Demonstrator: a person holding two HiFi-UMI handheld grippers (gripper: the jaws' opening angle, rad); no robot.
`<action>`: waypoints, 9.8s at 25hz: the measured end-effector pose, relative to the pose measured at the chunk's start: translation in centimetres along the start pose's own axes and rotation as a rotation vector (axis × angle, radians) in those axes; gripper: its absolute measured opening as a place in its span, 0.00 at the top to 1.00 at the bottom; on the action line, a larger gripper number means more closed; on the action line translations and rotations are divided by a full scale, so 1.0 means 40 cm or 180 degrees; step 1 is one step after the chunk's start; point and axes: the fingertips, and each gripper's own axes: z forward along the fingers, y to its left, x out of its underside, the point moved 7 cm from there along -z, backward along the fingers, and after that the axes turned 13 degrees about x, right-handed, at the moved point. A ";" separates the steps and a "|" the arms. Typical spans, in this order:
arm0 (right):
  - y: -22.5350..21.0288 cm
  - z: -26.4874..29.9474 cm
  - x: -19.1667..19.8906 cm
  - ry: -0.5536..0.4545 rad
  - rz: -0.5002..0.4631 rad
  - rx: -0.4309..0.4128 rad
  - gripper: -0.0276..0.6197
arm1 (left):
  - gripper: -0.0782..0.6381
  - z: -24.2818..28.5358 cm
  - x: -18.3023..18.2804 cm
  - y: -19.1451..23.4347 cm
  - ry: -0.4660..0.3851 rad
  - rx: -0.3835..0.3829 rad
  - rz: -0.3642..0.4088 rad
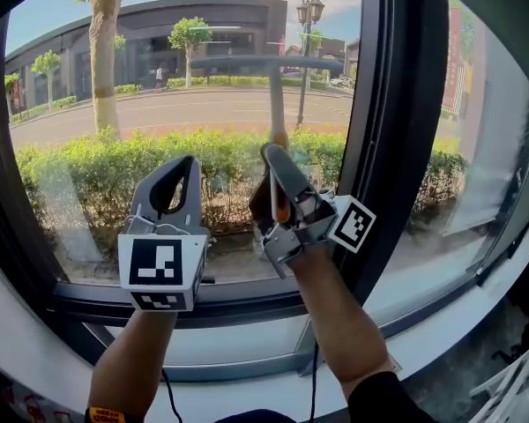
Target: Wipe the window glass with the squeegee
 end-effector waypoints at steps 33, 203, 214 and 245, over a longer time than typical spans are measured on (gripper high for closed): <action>-0.112 -0.407 0.216 -0.0192 0.0629 0.0526 0.89 | 0.87 -0.102 0.263 -0.172 0.0692 0.0236 -0.0535; -0.034 -0.009 0.495 0.0192 0.0406 0.0283 0.89 | 0.87 -0.287 0.114 0.257 0.0282 -0.0370 -0.0127; -0.052 -0.025 0.513 0.0222 0.0536 0.0294 0.89 | 0.87 -0.282 0.164 0.237 0.0386 -0.0287 -0.0194; -0.138 -0.427 0.729 0.0344 0.1044 0.1238 0.89 | 0.87 -0.417 0.560 -0.047 0.1364 0.0167 -0.0863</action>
